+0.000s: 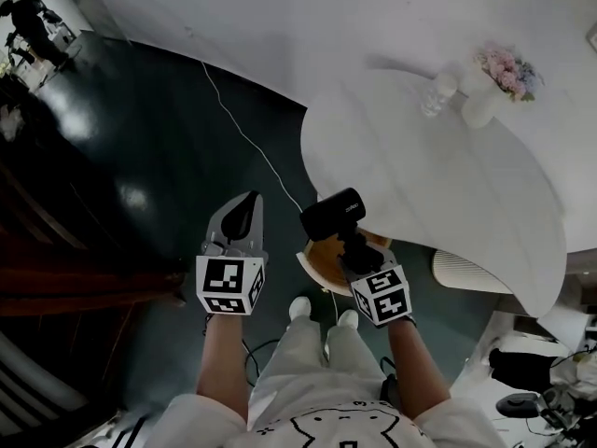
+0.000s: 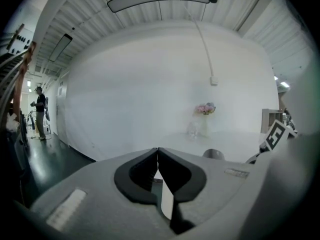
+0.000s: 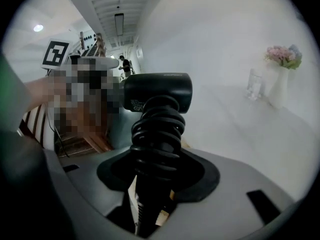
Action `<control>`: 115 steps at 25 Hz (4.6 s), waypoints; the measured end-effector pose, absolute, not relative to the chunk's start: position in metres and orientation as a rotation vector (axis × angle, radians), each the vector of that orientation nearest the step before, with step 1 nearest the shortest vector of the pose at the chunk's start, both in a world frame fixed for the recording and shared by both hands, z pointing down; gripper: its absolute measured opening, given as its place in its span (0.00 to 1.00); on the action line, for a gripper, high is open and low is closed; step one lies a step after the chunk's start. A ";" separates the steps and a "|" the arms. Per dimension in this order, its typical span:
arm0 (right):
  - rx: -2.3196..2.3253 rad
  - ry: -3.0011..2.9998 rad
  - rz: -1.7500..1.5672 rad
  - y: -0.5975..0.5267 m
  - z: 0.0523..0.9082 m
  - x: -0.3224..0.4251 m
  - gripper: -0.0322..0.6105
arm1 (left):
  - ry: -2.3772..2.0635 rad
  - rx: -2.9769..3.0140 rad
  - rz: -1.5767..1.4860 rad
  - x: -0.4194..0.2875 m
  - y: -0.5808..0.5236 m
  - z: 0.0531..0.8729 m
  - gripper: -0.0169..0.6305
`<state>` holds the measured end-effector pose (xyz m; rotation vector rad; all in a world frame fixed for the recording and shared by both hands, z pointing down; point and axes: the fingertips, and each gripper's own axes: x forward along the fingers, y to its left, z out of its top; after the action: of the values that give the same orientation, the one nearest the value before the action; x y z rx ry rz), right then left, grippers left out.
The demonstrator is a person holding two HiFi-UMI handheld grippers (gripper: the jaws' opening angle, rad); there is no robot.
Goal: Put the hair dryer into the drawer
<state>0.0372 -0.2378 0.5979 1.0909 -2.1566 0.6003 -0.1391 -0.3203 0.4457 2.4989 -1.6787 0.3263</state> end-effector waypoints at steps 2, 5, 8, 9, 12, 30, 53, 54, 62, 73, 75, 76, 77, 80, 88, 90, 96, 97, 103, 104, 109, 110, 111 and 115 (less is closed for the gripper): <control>1.065 -2.133 0.635 -0.237 0.610 0.029 0.38 | -1.661 2.501 0.331 -0.143 -0.323 0.451 0.05; 1.009 -2.109 0.658 -0.238 0.626 0.017 0.38 | -1.641 2.498 0.342 -0.149 -0.325 0.460 0.05; 0.939 -2.081 0.649 -0.239 0.643 0.008 0.37 | -1.637 2.480 0.346 -0.158 -0.325 0.468 0.05; 0.917 -2.070 0.647 -0.239 0.648 0.007 0.38 | -1.639 2.472 0.345 -0.162 -0.326 0.470 0.05; 0.869 -2.030 0.652 -0.240 0.666 0.005 0.37 | -1.652 2.445 0.342 -0.172 -0.327 0.476 0.05; 0.896 -1.716 0.709 -0.244 0.735 0.055 0.37 | -1.694 2.374 0.430 -0.170 -0.323 0.499 0.05; 1.286 -1.343 0.703 -0.262 0.759 0.115 0.38 | -1.710 2.353 0.522 -0.179 -0.303 0.504 0.05; 1.286 -1.328 0.708 -0.263 0.763 0.116 0.38 | -1.707 2.355 0.532 -0.180 -0.301 0.504 0.05; 1.220 -1.247 0.745 -0.264 0.795 0.115 0.38 | -1.696 2.345 0.613 -0.184 -0.279 0.515 0.05; 1.071 -1.186 0.653 -0.261 0.821 0.126 0.39 | -1.717 2.334 0.644 -0.180 -0.271 0.515 0.05; 1.034 -1.186 0.607 -0.263 0.821 0.125 0.42 | -1.721 2.332 0.645 -0.178 -0.270 0.515 0.05; 1.010 -1.186 0.568 -0.263 0.820 0.124 0.43 | -1.722 2.334 0.643 -0.177 -0.270 0.514 0.05; 0.990 -1.185 0.532 -0.264 0.819 0.124 0.44 | -1.724 2.336 0.639 -0.176 -0.269 0.512 0.05; 0.988 -1.181 0.520 -0.261 0.815 0.124 0.45 | -1.729 2.345 0.622 -0.176 -0.268 0.508 0.05; 1.006 -1.231 0.547 -0.250 0.788 0.119 0.48 | -1.717 2.387 0.535 -0.171 -0.270 0.493 0.05; 1.012 -1.248 0.556 -0.246 0.777 0.117 0.48 | -1.709 2.400 0.503 -0.169 -0.272 0.488 0.05; 1.052 -1.293 0.578 -0.235 0.740 0.113 0.48 | -1.660 2.464 0.416 -0.161 -0.276 0.471 0.05; 1.061 -1.302 0.590 -0.233 0.733 0.112 0.48 | -1.649 2.477 0.405 -0.159 -0.277 0.468 0.05; 1.064 -1.423 0.780 -0.222 0.688 0.105 0.48 | -1.600 2.528 0.341 -0.154 -0.285 0.455 0.05; 1.059 -1.443 0.808 -0.220 0.680 0.105 0.48 | -1.592 2.535 0.330 -0.152 -0.286 0.452 0.05; 1.080 -1.524 0.834 -0.224 0.647 0.110 0.47 | -1.554 2.599 0.310 -0.132 -0.292 0.438 0.05; 1.081 -1.543 0.827 -0.226 0.640 0.111 0.47 | -1.552 2.609 0.305 -0.128 -0.292 0.435 0.05; 1.080 -1.561 0.821 -0.227 0.634 0.112 0.47 | -1.551 2.617 0.298 -0.125 -0.292 0.432 0.05; 1.090 -1.627 0.793 -0.232 0.608 0.118 0.43 | -1.565 2.638 0.272 -0.111 -0.291 0.417 0.05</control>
<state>0.1185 -0.2320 0.6079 1.0899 -1.6266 0.7930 -0.1107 -0.2910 0.4173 2.6382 -1.5650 0.2724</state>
